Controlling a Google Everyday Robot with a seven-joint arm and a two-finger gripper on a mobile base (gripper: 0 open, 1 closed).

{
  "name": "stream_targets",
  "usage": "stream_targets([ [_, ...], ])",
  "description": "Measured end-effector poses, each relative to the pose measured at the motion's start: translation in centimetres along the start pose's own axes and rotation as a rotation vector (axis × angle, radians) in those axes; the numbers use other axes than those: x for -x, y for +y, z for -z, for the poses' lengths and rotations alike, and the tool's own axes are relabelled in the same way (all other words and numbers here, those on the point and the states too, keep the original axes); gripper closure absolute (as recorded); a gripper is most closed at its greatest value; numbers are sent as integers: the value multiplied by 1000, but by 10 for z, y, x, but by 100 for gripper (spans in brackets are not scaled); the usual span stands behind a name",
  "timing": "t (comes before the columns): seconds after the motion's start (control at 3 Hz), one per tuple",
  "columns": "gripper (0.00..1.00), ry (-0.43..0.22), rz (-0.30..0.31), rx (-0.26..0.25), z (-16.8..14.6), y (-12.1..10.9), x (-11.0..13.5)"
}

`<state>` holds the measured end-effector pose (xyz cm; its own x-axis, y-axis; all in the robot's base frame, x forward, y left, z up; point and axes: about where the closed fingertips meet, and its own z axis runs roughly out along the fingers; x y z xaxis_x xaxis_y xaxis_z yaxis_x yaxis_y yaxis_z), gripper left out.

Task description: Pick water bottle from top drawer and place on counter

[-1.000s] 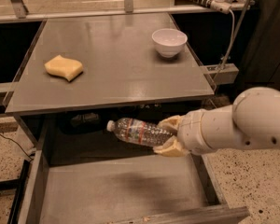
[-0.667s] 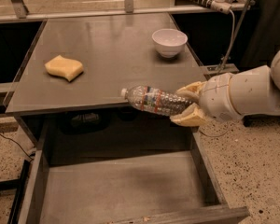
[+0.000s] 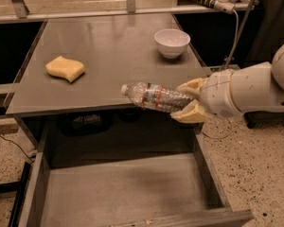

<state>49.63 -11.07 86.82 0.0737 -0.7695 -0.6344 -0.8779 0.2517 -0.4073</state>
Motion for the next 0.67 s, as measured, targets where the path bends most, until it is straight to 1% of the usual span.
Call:
stream_targets([
  [0.33,100,-37,31,3,-15,-24,9],
  [0.67,100,-89,31,41,-40,-55,16],
])
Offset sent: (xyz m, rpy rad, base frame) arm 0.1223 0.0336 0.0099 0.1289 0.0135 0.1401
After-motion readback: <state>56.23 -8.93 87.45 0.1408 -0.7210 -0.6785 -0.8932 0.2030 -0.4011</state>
